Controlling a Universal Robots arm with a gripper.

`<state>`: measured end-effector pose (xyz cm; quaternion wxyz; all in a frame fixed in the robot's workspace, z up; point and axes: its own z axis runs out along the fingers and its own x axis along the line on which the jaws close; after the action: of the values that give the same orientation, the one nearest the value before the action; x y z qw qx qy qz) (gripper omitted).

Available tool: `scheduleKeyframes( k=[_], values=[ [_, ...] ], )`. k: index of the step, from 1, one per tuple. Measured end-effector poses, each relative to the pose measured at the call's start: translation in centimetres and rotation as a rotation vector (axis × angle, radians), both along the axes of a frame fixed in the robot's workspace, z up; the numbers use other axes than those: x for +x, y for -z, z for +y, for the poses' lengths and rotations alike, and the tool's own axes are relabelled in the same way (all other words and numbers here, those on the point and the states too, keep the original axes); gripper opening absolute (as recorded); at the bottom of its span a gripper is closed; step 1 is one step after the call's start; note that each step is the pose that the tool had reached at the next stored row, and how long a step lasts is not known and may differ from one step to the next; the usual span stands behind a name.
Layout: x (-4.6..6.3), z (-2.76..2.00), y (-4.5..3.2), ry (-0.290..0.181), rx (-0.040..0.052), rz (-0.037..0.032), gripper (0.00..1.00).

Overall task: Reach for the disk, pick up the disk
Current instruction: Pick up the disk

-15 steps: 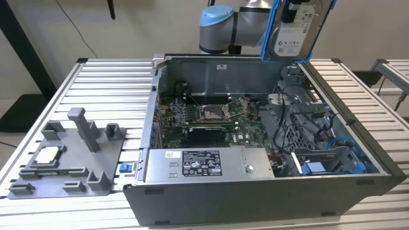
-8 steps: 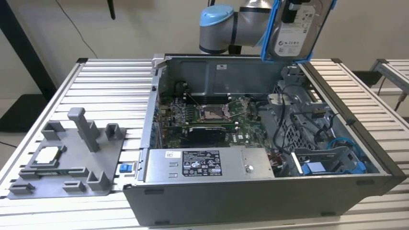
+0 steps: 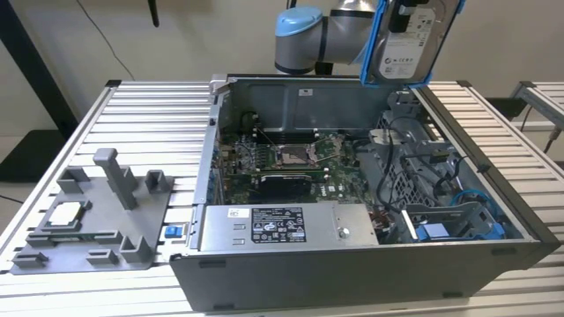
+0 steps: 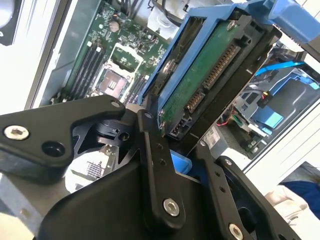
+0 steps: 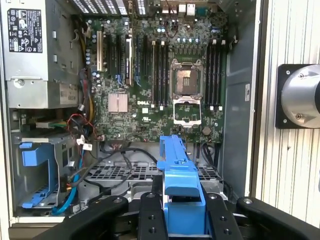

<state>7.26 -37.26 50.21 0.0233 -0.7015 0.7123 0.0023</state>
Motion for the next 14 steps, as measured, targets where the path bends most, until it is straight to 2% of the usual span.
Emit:
scheduleKeyframes(
  k=[3, 6, 12, 14],
  values=[
    [0.2, -0.04, 0.02, 0.000, -0.0008, 0.0034, 0.00],
    [0.4, -0.55, 0.04, 0.000, -0.0025, 0.0107, 0.00],
    [0.6, -2.48, 0.09, 0.000, -0.0026, 0.0133, 0.00],
    [0.7, -3.32, 0.13, 0.000, -0.0025, 0.0134, 0.00]
  ],
)
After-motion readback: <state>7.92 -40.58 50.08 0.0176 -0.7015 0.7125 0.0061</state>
